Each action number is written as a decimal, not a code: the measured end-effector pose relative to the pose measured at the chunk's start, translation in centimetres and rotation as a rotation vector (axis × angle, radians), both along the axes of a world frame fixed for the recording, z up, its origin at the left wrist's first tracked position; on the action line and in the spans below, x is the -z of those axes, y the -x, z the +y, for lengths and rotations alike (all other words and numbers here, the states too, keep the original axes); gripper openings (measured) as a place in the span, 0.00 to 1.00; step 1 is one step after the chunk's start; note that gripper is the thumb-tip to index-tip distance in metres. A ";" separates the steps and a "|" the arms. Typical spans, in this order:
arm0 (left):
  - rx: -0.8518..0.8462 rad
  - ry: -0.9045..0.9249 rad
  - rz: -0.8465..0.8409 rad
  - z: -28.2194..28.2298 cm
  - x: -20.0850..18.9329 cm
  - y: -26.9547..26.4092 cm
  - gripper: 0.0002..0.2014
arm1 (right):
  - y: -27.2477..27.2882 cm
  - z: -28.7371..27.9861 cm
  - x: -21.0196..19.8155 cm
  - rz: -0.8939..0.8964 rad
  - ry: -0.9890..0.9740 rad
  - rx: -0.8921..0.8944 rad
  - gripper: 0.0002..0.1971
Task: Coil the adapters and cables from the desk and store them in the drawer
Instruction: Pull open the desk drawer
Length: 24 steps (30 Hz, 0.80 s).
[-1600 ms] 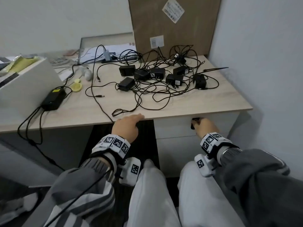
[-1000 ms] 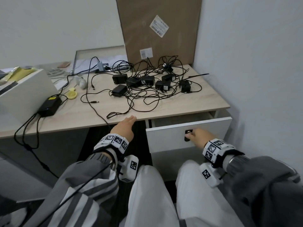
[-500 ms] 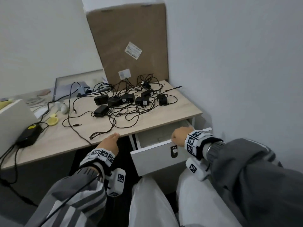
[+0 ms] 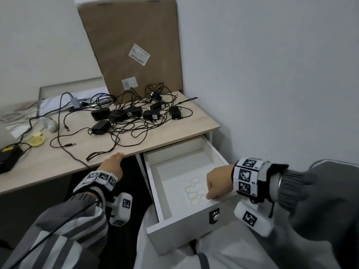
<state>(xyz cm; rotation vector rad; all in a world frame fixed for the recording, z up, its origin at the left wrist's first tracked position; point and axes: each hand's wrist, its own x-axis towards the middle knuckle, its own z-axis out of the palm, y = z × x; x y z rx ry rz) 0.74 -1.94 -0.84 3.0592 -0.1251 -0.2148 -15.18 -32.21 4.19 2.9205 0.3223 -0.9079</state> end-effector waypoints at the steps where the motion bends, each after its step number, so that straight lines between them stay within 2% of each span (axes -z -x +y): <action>1: -0.001 -0.001 -0.001 0.0 0.0 0.0 0.36 | 0.5 -0.1 0.1 -0.019 0.003 -0.005 0.21; 7: -0.009 0.001 -0.011 0.0 0.0 0.7 0.36 | -0.2 0.5 0.1 0.020 -0.002 0.022 0.20; 11: -0.021 -0.007 -0.005 0.1 0.3 0.7 0.38 | -1.6 0.5 0.2 0.157 -0.121 0.062 0.18; 14: -0.050 -0.051 -0.015 -0.2 -0.6 0.3 0.34 | -3.6 1.0 -0.1 0.210 -0.246 0.083 0.19; 16: -0.105 -0.014 -0.035 -0.6 -2.0 -0.4 0.28 | -5.6 1.5 -0.8 0.141 -0.279 0.059 0.18; 18: -0.146 0.105 -0.090 -1.1 -3.3 -1.4 0.23 | -8.2 1.9 -1.6 0.042 -0.312 0.038 0.16; 21: -0.120 0.298 -0.176 -2.1 -4.6 -2.9 0.20 | -12.6 1.9 -2.6 -0.097 -0.387 0.035 0.12; 24: -0.063 0.385 -0.172 -3.2 -5.6 -3.9 0.20 | -17.0 1.0 -3.3 -0.229 -0.472 0.091 0.10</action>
